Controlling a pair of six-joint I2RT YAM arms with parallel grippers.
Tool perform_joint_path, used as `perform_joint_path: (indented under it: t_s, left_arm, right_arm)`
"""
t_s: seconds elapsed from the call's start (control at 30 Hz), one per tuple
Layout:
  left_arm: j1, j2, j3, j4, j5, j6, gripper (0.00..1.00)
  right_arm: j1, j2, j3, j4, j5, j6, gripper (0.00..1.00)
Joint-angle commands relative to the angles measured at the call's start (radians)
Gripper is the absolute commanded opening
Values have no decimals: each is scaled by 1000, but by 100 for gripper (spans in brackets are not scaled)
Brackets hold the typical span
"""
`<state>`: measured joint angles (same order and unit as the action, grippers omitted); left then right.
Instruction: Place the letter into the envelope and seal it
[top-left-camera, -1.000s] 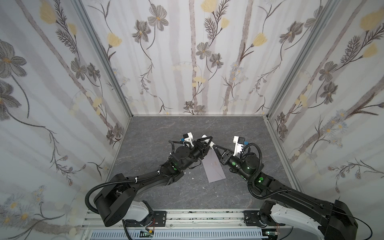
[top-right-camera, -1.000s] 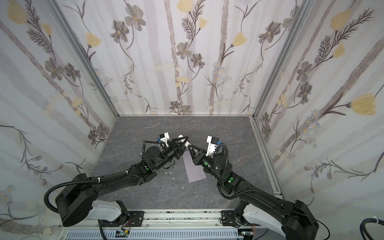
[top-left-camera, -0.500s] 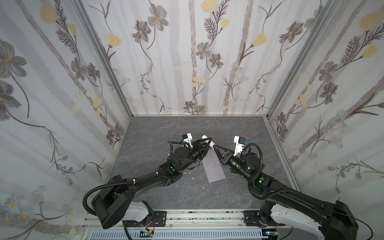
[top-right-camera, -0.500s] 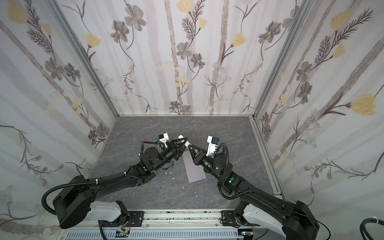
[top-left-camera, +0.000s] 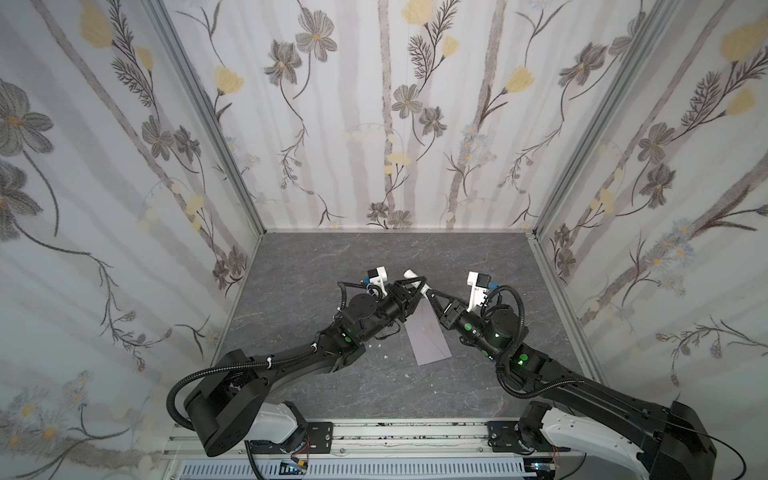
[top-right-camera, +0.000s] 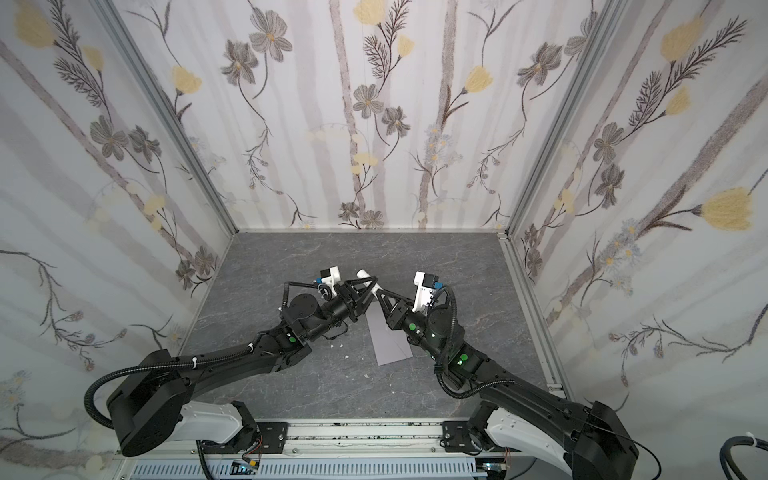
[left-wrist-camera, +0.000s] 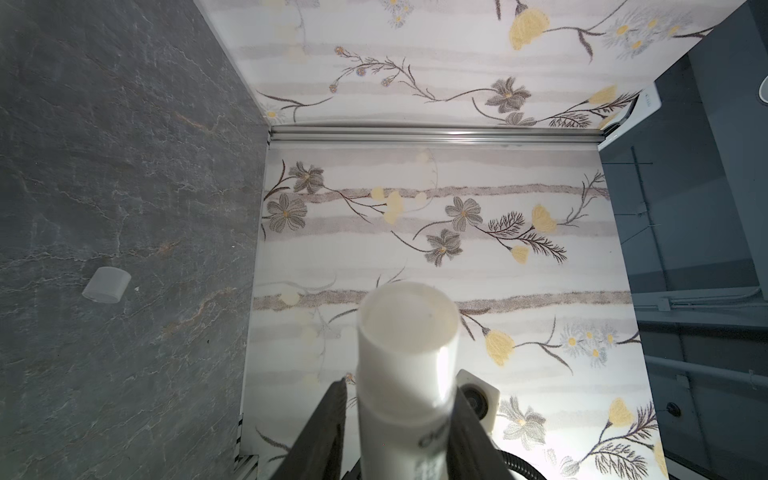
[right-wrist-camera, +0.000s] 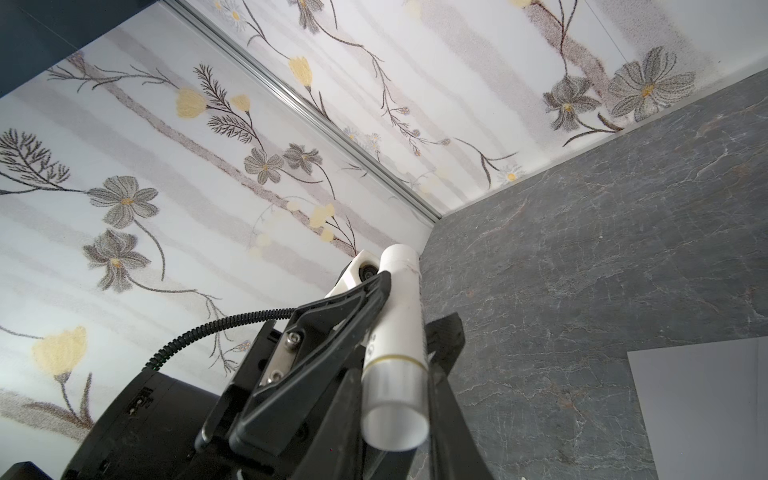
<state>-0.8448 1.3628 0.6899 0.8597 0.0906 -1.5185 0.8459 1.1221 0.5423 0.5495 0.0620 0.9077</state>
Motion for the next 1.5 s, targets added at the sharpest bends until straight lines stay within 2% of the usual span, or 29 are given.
perform_joint_path:
  t_s: [0.0,0.8,1.1,1.27,1.37,1.47]
  left_arm:
    - [0,1,8,27,11,2,38]
    - [0,10,13,27,32,1,36]
    - [0,15,17,27,37,1,32]
    - [0,19,22,27,43,0,33]
    - [0,24,26,27,47,1,37]
    - [0,22,24,26,46,0,34]
  right_arm:
    - [1,5,10,32,13,2,16]
    - [0,2,13,27,21,2,16]
    - [-1,2,14,23,19,2,16]
    - [0,4,14,25,21,2,16]
    - [-1,2,14,23,21,2,16]
    - [1,1,14,23,22,2,16]
